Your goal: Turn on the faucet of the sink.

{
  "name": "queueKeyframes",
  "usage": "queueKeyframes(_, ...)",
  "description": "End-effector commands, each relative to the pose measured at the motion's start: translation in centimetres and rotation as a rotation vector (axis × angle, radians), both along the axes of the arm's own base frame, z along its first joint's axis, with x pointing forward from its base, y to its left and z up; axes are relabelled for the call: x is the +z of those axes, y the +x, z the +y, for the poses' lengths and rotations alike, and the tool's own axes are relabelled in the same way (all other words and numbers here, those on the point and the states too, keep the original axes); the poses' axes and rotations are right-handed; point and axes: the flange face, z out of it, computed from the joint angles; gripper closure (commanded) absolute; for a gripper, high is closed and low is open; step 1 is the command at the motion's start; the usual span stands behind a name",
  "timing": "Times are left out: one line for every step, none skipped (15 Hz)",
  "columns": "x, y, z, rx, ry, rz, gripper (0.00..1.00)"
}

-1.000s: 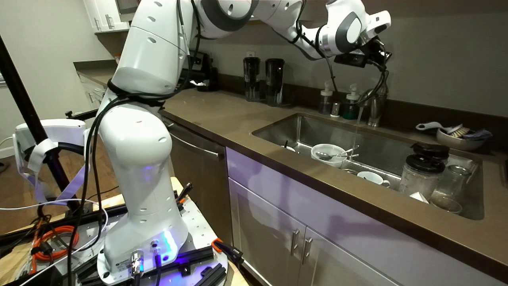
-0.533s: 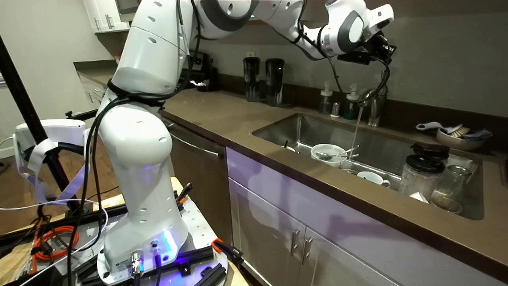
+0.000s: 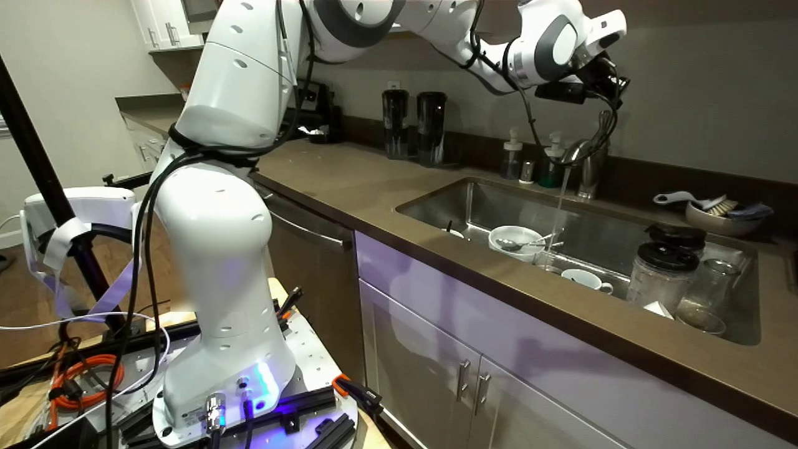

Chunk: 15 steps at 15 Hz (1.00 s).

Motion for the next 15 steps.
queueKeyframes(0.3,0.0,0.7,-0.001,0.046,0.067,1.00)
queueKeyframes(0.3,0.1,0.8,-0.003,0.054,0.081,1.00)
queueKeyframes(0.2,0.2,1.0,-0.002,0.061,0.092,1.00)
queueKeyframes(0.1,0.2,1.1,0.000,0.069,0.098,1.00)
queueKeyframes(0.1,0.3,1.2,-0.003,0.070,0.102,1.00)
queueKeyframes(0.0,0.3,1.2,-0.005,0.074,0.109,1.00)
queueKeyframes(-0.1,0.3,1.3,-0.004,0.080,0.118,1.00)
queueKeyframes(-0.2,0.3,1.3,-0.004,0.081,0.120,1.00)
queueKeyframes(-0.3,0.3,1.2,-0.009,0.076,0.123,1.00)
queueKeyframes(-0.3,0.3,1.1,-0.012,0.075,0.128,1.00)
queueKeyframes(-0.4,0.2,1.2,-0.012,0.077,0.139,1.00)
queueKeyframes(-0.6,0.1,1.2,-0.014,0.077,0.151,1.00)
queueKeyframes(-0.7,0.1,1.2,-0.016,0.078,0.160,1.00)
queueKeyframes(-0.8,0.0,1.3,-0.017,0.080,0.166,1.00)
queueKeyframes(-0.9,0.0,1.4,-0.016,0.083,0.168,1.00)
